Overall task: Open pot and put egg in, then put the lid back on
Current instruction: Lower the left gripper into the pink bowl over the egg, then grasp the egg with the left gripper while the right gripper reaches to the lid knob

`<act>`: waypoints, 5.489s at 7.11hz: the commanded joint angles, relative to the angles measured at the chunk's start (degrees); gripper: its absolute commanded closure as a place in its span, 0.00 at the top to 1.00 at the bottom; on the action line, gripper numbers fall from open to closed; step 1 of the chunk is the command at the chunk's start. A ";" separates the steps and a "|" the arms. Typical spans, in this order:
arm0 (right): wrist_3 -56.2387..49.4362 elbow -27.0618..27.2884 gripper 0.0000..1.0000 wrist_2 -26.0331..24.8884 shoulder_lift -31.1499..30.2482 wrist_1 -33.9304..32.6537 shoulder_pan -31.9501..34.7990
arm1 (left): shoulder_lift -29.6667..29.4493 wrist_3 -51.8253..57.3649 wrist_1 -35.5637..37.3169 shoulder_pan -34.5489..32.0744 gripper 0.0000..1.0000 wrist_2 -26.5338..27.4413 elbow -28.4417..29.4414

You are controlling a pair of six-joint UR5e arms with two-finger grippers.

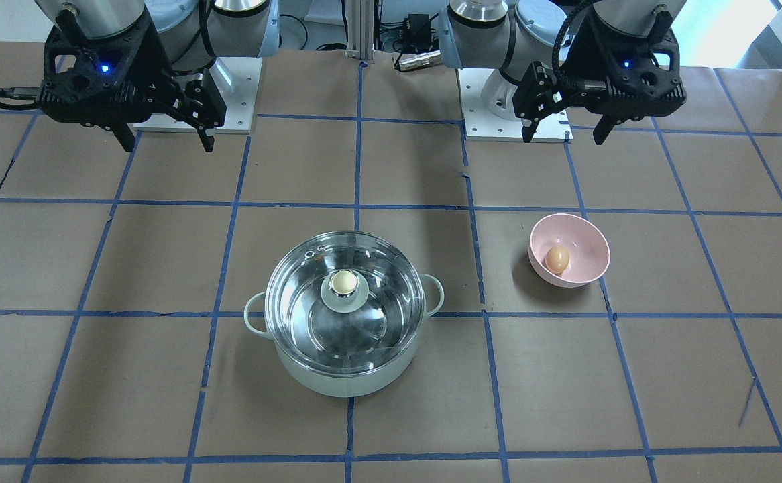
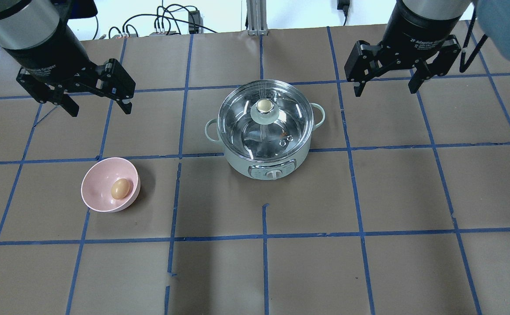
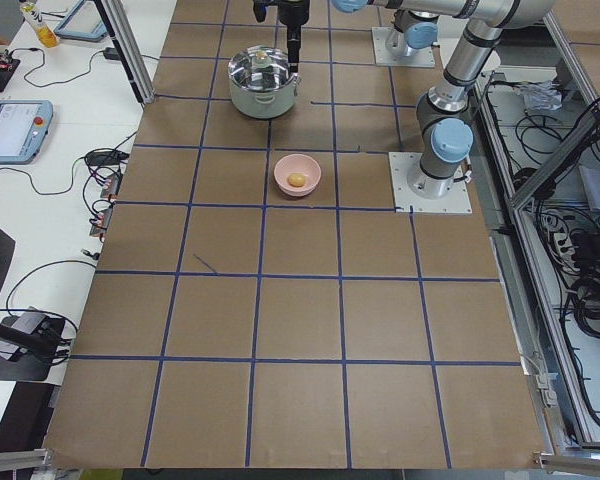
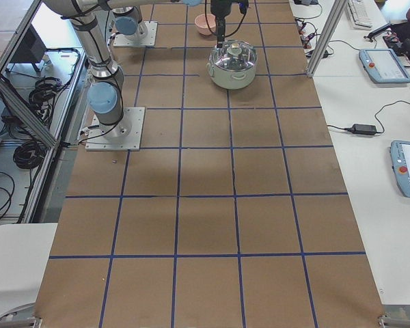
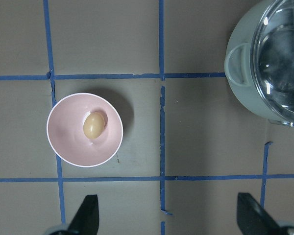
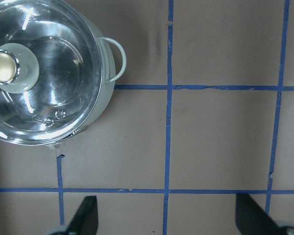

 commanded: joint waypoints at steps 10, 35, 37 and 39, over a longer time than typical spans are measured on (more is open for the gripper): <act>0.00 0.00 1.00 0.00 0.00 0.04 0.02 | -0.70 19.50 10.44 11.47 1.00 -0.44 -18.35; 13.80 -13.80 0.95 3.17 30.94 -13.58 16.63 | -13.71 23.20 46.67 17.82 0.96 -0.17 -37.88; 13.71 -13.71 0.85 2.64 30.94 -12.97 16.63 | -13.89 23.20 46.67 17.82 0.96 -0.18 -37.97; 13.44 -12.58 0.77 2.55 30.33 -12.62 16.54 | -15.28 23.12 47.37 17.82 0.96 -0.44 -37.97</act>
